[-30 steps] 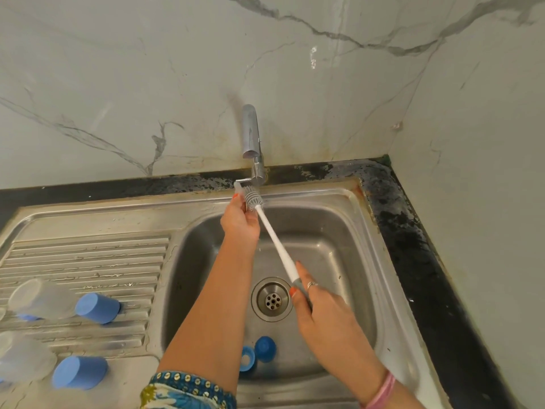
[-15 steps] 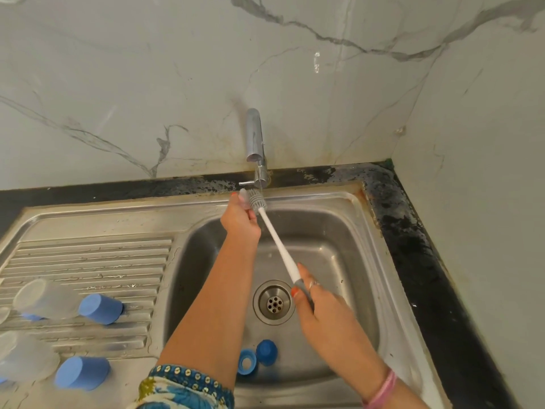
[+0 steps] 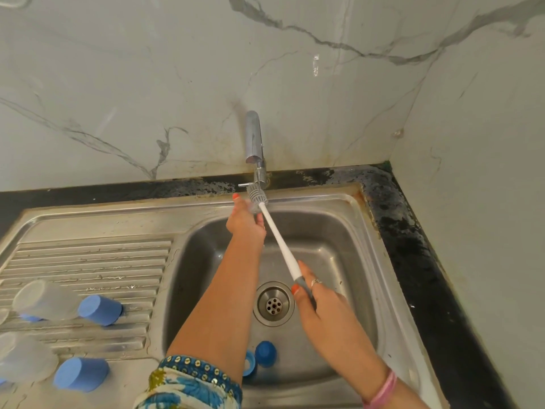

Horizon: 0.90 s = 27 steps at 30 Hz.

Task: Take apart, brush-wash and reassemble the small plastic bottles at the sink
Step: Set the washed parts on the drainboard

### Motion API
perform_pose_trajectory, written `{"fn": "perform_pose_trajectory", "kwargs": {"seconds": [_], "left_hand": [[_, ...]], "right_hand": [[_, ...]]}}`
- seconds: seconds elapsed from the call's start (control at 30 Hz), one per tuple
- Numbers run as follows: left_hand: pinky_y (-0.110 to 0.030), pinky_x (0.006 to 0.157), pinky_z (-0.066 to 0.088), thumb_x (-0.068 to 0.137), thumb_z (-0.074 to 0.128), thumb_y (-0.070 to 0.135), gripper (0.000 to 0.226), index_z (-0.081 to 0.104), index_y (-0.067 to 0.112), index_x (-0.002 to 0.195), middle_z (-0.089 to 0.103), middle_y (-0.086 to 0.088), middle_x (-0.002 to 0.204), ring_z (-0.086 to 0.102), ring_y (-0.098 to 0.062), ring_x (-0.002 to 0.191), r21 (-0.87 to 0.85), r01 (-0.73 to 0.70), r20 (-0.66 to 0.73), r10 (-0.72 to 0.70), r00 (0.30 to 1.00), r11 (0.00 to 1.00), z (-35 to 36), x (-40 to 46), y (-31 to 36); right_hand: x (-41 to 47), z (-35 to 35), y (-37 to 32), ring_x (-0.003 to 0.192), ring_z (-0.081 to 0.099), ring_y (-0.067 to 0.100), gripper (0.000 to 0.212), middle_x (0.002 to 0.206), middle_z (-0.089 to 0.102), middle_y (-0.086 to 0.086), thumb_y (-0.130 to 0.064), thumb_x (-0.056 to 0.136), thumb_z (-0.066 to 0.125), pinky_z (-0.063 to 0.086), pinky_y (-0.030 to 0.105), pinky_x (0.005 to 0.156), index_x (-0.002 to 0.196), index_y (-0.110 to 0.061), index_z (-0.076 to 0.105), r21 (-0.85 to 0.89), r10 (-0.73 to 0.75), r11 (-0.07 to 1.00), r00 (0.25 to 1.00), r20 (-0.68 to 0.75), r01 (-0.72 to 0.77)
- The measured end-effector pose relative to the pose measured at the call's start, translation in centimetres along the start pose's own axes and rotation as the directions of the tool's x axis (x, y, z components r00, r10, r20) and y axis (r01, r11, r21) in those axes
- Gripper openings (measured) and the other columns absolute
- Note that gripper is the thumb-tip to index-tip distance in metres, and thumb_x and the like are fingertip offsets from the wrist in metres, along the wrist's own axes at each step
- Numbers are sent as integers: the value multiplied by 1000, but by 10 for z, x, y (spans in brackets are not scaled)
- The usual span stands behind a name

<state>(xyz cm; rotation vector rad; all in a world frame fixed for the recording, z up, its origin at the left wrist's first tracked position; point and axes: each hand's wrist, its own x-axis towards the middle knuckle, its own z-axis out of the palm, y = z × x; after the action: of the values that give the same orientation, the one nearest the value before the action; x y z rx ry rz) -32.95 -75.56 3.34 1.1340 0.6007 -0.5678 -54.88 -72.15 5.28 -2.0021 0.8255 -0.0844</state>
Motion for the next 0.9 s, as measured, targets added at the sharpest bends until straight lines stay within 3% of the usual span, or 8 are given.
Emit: {"fn": "perform_pose_trajectory", "kwargs": {"seconds": [0.17,0.27,0.37,0.5,0.63,0.7,0.8,0.9], "left_hand": [[-43,89,56,92,63,35,30,57,8,104,60,-6,88,63,-21,85,57,-48,161,38,986,997,-5,-1,0],[-44,75,56,95,59,31,21,54,11,91,61,-5,82,62,-19,79,174,-113,259,65,964,978,-4,-13,-11],[-45,58,56,94,62,23,14,55,12,98,65,-5,89,66,-24,85,132,-91,219,61,974,987,-5,-10,-8],[-35,73,58,95,58,8,8,59,8,103,64,-8,87,64,-20,77,-6,-94,185,94,978,996,-8,-1,2],[-26,77,56,94,55,-4,19,57,3,111,65,-7,92,61,-14,78,93,-193,255,164,953,977,-3,0,-10],[-26,76,55,93,55,-4,26,54,6,118,67,-6,94,62,-14,79,170,-295,224,254,941,940,-1,7,-11],[-33,93,54,91,62,2,33,57,4,124,69,-9,110,66,-18,98,342,-444,197,399,896,828,0,16,-4],[-27,93,52,91,63,5,32,61,5,123,69,-3,108,65,-13,95,490,-564,301,478,825,664,-1,12,-7]], "right_hand": [[4,-4,-1,53,45,1,48,65,46,-8,-36,102,38,38,15,48,149,-37,27,35,2,999,1000,-24,-1],[28,-15,-4,48,42,3,49,63,46,-7,-34,103,39,36,14,41,150,-32,29,41,-4,999,998,-65,7],[25,-19,-7,51,44,3,49,66,48,-8,-36,103,38,37,15,44,150,-36,25,-11,-48,999,996,-68,48],[5,-7,-6,54,44,2,50,67,46,-8,-35,103,37,39,16,49,151,-36,22,-46,-80,996,997,-22,79],[32,-10,2,50,44,4,49,65,47,-7,-34,103,38,38,15,43,151,-32,28,14,1,1000,997,-79,0],[31,-11,0,51,44,4,49,66,46,-8,-34,103,38,37,15,44,151,-32,27,-3,-25,1000,996,-84,25],[12,-10,-5,54,45,3,51,68,45,-8,-35,103,36,37,16,47,152,-33,20,-68,-53,996,997,-51,49],[22,-14,1,56,46,4,51,68,47,-8,-35,103,37,39,17,49,151,-32,24,-73,-22,997,997,-77,17]]}}
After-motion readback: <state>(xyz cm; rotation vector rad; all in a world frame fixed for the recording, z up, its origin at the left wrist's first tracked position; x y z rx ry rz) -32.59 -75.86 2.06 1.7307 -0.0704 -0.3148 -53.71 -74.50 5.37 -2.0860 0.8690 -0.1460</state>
